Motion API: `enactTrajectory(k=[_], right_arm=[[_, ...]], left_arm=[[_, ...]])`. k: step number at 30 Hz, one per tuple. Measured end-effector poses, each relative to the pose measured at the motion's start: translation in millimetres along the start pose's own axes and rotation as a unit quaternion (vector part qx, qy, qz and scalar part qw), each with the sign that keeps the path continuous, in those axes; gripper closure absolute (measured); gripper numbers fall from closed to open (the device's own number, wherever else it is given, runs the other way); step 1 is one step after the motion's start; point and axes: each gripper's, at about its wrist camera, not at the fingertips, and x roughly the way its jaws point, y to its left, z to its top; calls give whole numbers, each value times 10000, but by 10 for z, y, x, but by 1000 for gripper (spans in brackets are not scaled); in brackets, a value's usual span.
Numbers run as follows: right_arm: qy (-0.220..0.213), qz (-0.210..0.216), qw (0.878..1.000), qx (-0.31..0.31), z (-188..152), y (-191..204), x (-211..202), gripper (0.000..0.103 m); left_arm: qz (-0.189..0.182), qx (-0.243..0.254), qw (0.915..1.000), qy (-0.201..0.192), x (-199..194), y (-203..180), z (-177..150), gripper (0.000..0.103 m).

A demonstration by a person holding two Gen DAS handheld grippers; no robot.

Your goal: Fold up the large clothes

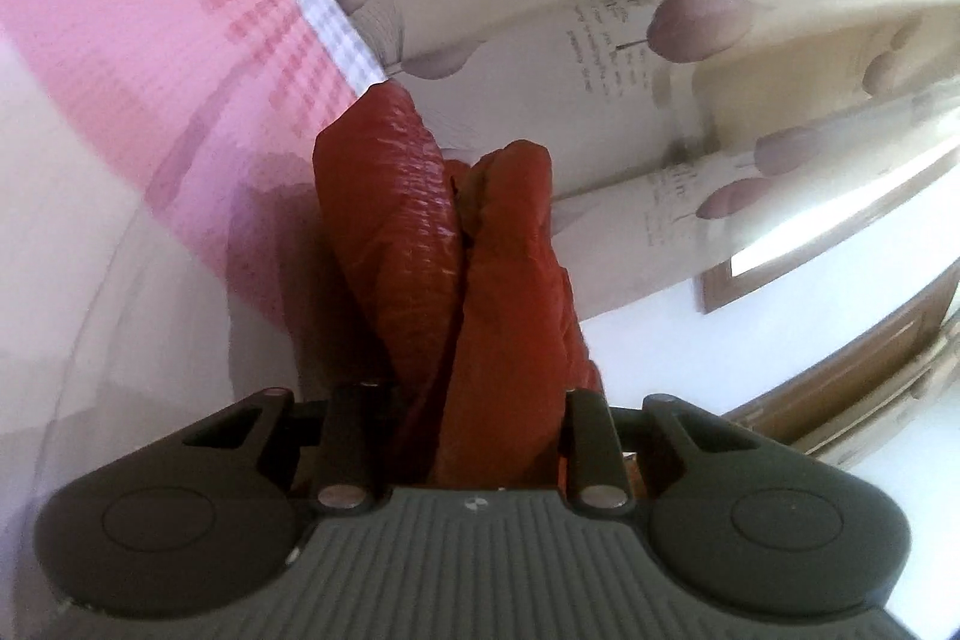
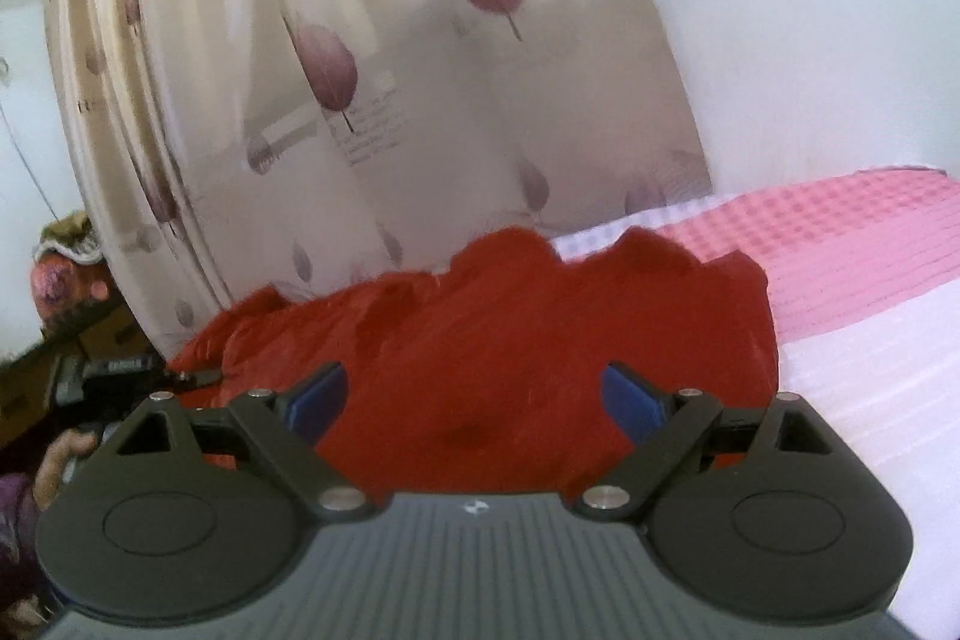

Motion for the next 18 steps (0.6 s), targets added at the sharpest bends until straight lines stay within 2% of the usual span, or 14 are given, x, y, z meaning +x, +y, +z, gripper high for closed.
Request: enactTrajectory(k=[2,3,4,5,6,7,9,13,18], right_arm=[[77,222,9996,-144,65,124,68,11],[152,322,9984,-433,106,260,136,11],[220,380,9965,-716,132,391,208,24],[338,445,9941,-934,156,512,306,59],[491,446,9919,-1085,184,622,437,74],[569,450,9901,-1201,202,695,547,85],[661,518,9853,-1488,204,785,742,85],[1082,487,9820,-1467,86,683,1147,85],[1101,635,9898,-644,11,373,1424,86]], left_arm=[[14,-60,10000,33,-64,6,-47,75],[45,-57,10000,40,-104,4,-51,75],[65,-71,9999,41,-129,-4,-47,75],[72,-100,9999,37,-147,-10,-53,75],[86,-137,9999,31,-171,-16,-61,75],[108,-147,9998,21,-183,-46,-63,75],[134,-114,9998,22,-215,-133,-60,75],[98,-14,9999,98,-231,-532,-48,75],[33,565,9977,386,-4,-1460,-114,75]])
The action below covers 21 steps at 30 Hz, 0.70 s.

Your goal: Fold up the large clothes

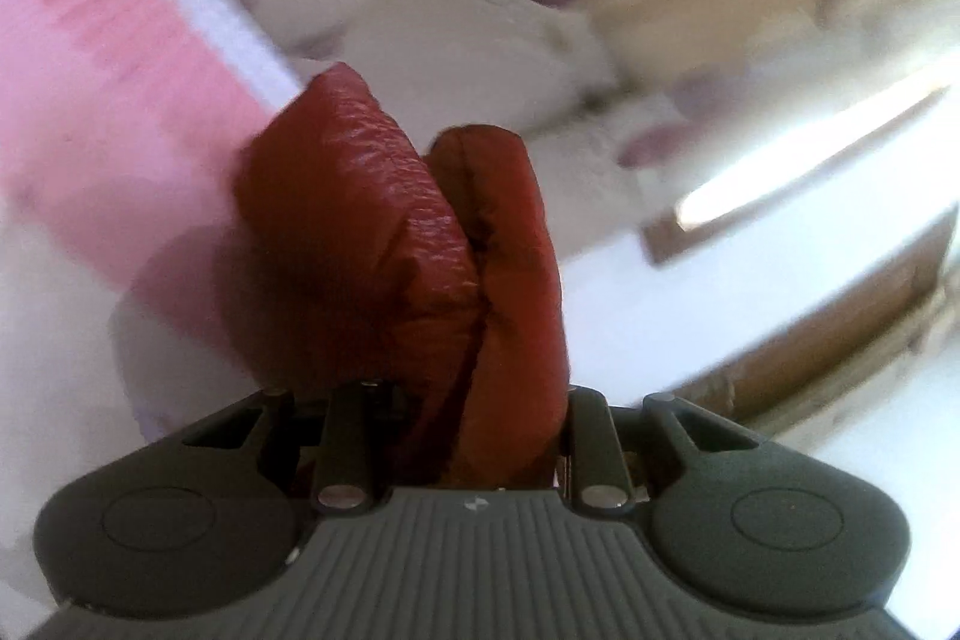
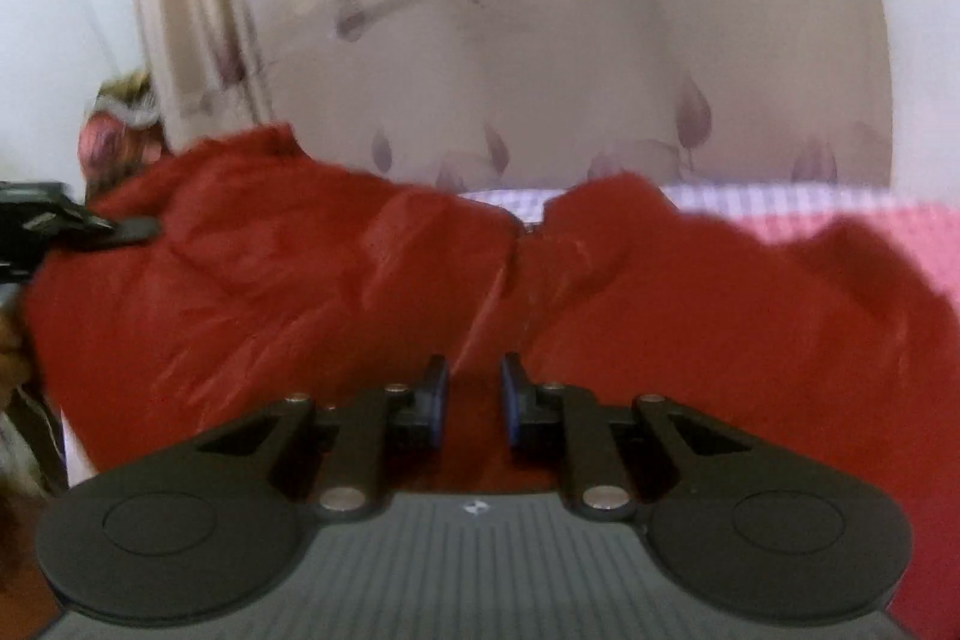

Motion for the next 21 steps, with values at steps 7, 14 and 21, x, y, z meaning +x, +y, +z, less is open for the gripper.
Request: enactTrajectory(k=[7,14,21], right_arm=[[-128,577,9872,1478,-41,-449,68,87],[-299,1523,9290,3361,-326,-1130,-75,91],[-531,1394,9162,3720,-519,-1301,-530,91]], left_arm=[[80,1233,9908,544,1022,-1243,-259,70],[-8,2102,9743,811,2055,-1736,-804,64],[-163,2298,9683,968,2537,-1707,-1098,62]])
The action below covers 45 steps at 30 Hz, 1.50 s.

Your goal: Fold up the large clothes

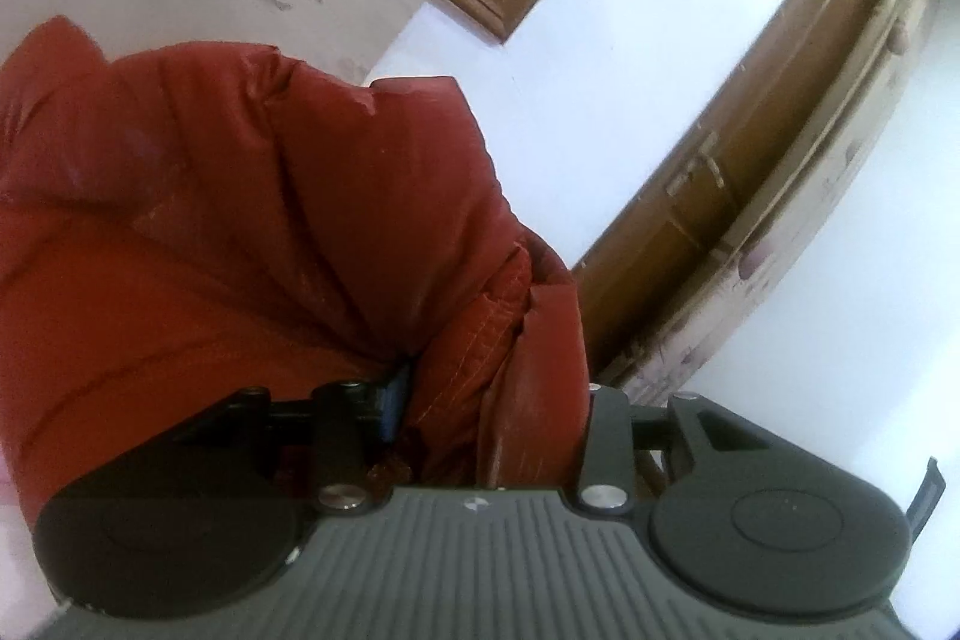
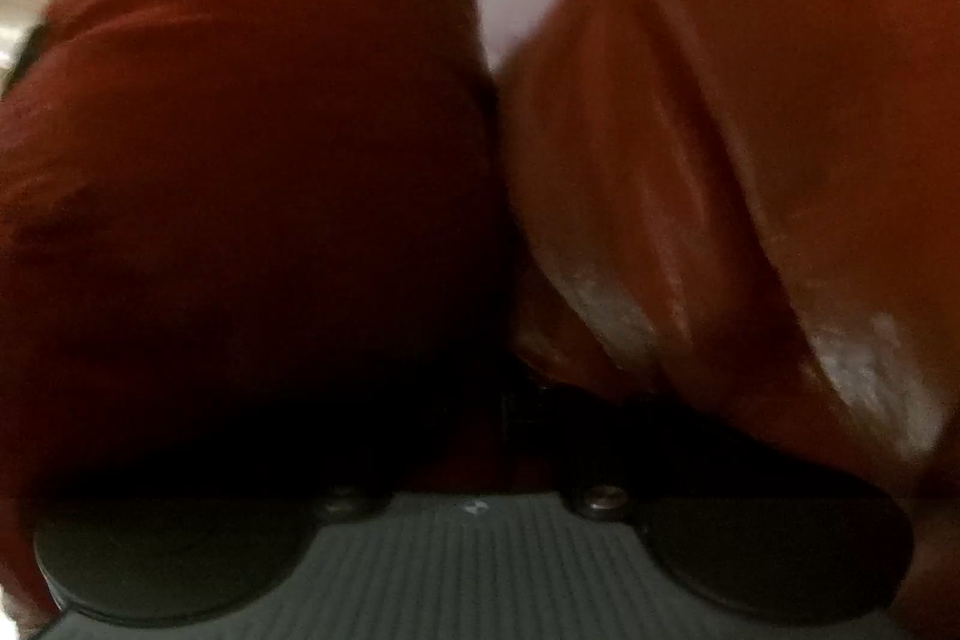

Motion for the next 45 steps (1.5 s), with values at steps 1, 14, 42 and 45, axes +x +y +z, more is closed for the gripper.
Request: enactTrajectory(k=[1,14,42,45], right_arm=[[-145,-98,9997,-141,-39,37,-151,90],[-871,-567,9941,300,254,-399,-609,88],[899,-1061,9785,-1525,1233,619,-446,0],[1186,-1739,9401,-2683,1169,879,-151,36]], left_arm=[[-1,37,10000,35,33,0,-20,62],[132,690,9973,205,196,-125,-169,54],[559,3645,9289,-328,615,-470,-1182,0],[708,4139,9067,-391,510,-582,-1354,0]])
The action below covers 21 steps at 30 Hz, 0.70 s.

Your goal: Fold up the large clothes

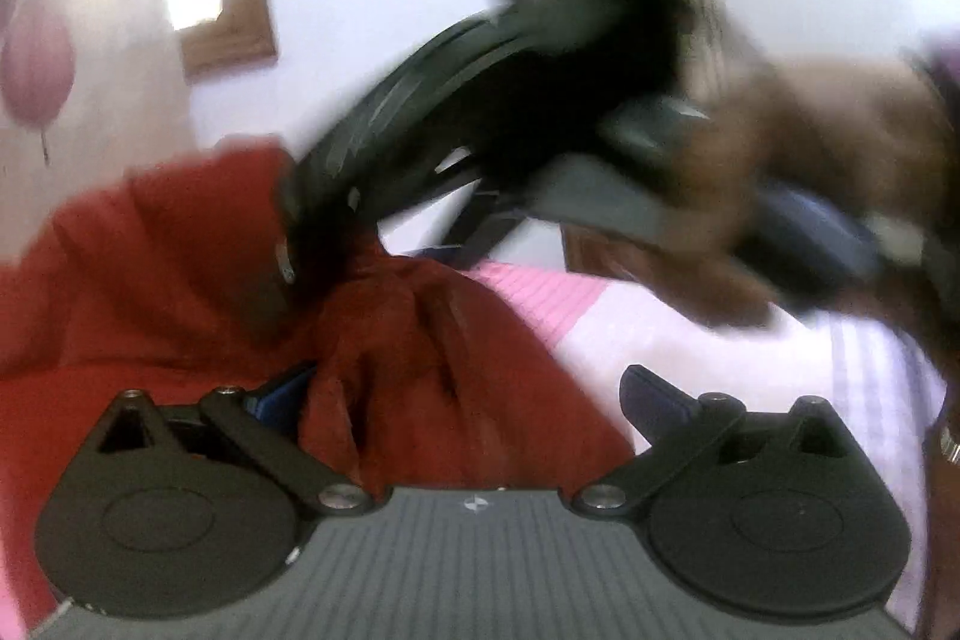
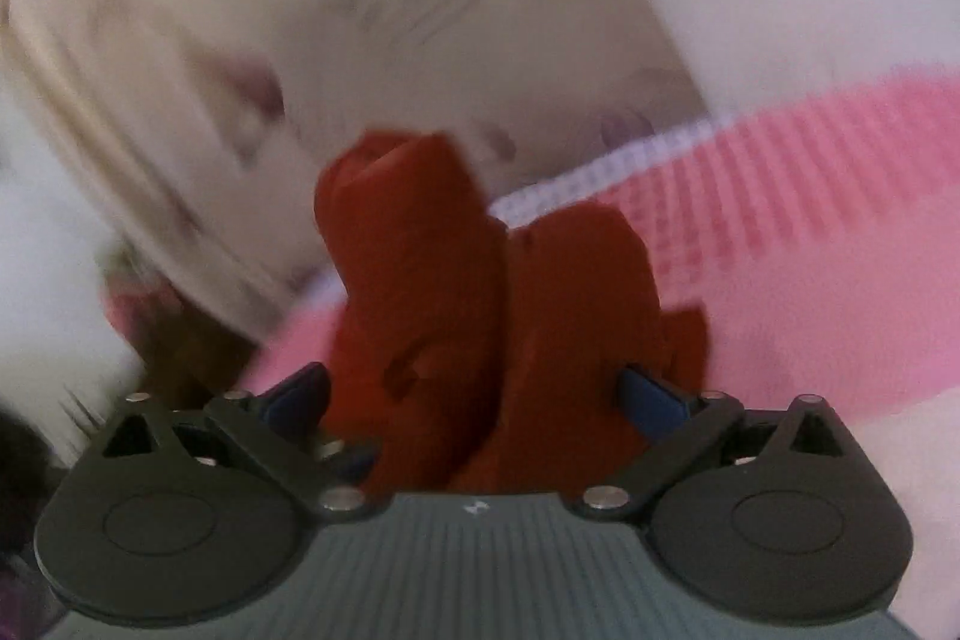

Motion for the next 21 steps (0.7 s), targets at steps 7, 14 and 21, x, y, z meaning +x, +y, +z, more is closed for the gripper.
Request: enactTrajectory(k=[7,14,21], right_arm=[[-459,116,9981,393,-219,-434,-117,55],[-613,881,9849,1360,-401,-686,-147,30],[-191,217,9990,349,-101,-317,-317,19]], left_arm=[[138,-914,9926,-787,-637,15,-281,0],[-119,235,9976,-636,-262,-368,-296,0],[-154,317,9984,-434,-160,-408,-347,0]])
